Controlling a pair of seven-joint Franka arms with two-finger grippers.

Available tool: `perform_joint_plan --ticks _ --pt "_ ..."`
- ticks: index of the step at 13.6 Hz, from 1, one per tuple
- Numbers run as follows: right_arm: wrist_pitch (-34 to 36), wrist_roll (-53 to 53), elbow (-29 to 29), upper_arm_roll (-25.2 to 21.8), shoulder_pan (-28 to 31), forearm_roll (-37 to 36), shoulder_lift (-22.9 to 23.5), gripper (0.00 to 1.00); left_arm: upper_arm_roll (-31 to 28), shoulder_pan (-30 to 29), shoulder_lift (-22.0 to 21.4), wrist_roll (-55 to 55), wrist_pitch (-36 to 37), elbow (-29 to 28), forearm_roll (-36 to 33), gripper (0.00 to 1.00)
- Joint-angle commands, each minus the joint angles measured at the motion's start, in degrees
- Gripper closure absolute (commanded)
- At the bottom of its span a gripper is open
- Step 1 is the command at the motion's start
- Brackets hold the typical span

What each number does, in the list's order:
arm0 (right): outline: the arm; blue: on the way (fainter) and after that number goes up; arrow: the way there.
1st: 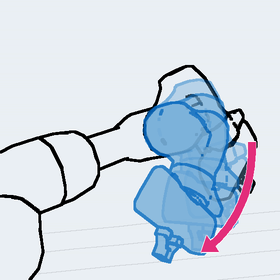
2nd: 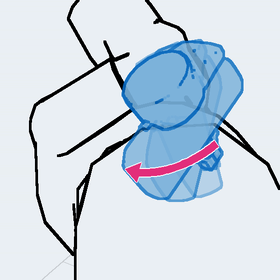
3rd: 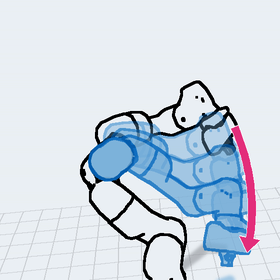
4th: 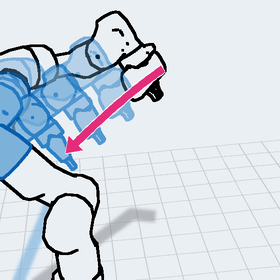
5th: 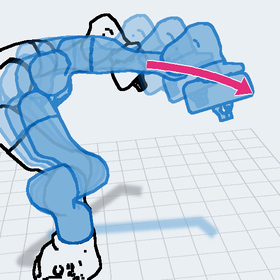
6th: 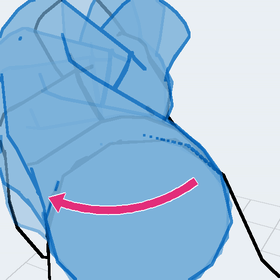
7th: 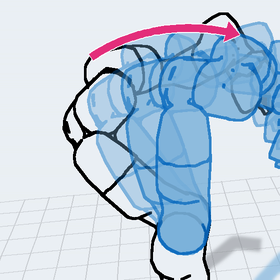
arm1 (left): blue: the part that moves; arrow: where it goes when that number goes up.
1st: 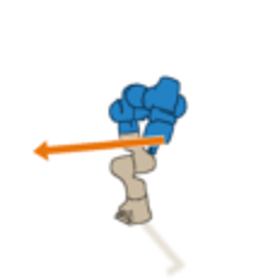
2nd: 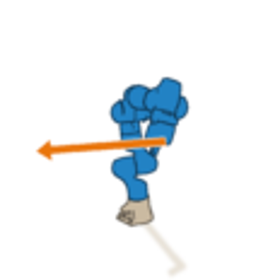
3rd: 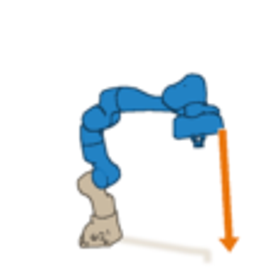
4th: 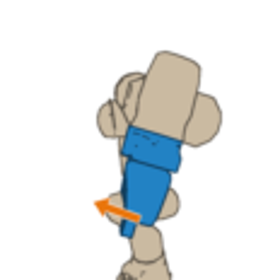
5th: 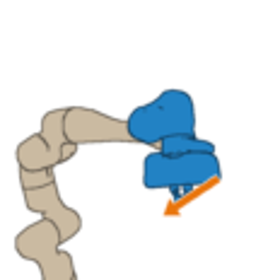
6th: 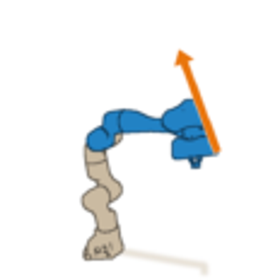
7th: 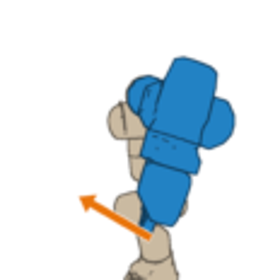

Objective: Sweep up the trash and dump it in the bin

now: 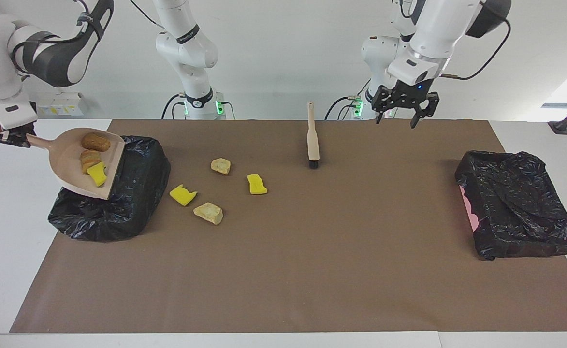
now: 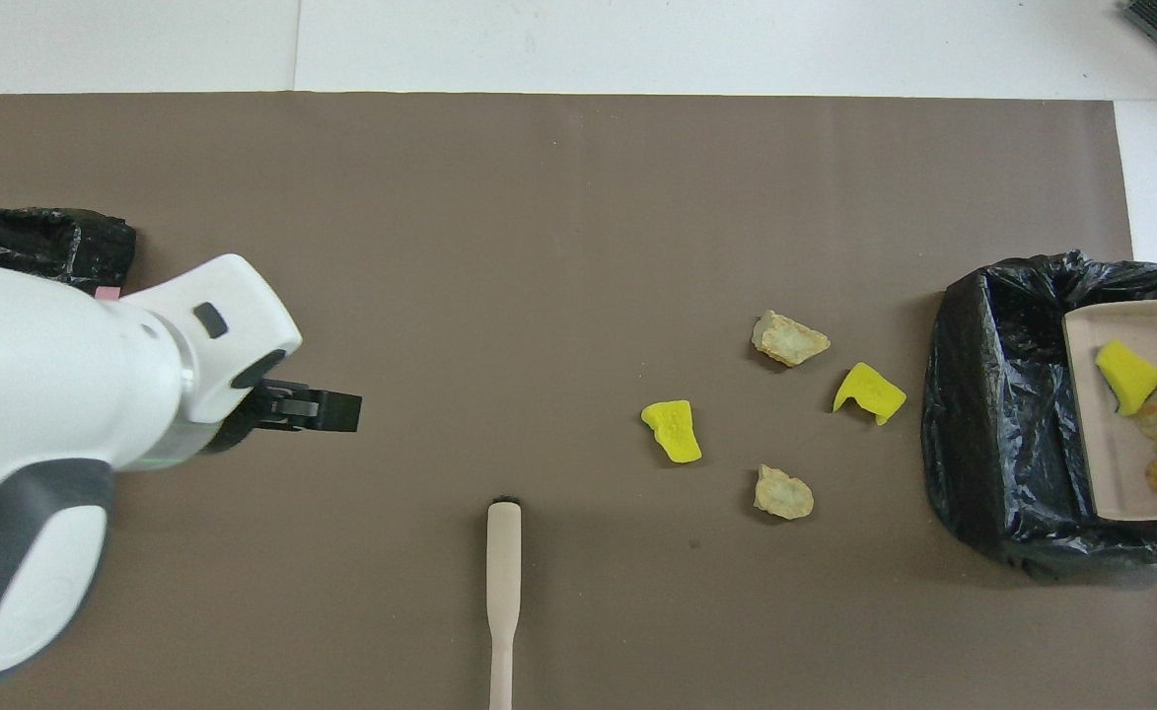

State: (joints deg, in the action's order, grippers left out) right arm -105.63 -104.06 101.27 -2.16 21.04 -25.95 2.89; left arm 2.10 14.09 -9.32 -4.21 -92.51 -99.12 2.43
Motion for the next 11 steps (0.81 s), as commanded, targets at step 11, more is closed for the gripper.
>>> perform_joint_plan --ticks 11 --pt "0.9 8.1 6.7 1.1 -2.1 -13.5 -10.1 1.00 1.1 -10.8 9.0 5.6 9.7 15.9 0.6 0.00"
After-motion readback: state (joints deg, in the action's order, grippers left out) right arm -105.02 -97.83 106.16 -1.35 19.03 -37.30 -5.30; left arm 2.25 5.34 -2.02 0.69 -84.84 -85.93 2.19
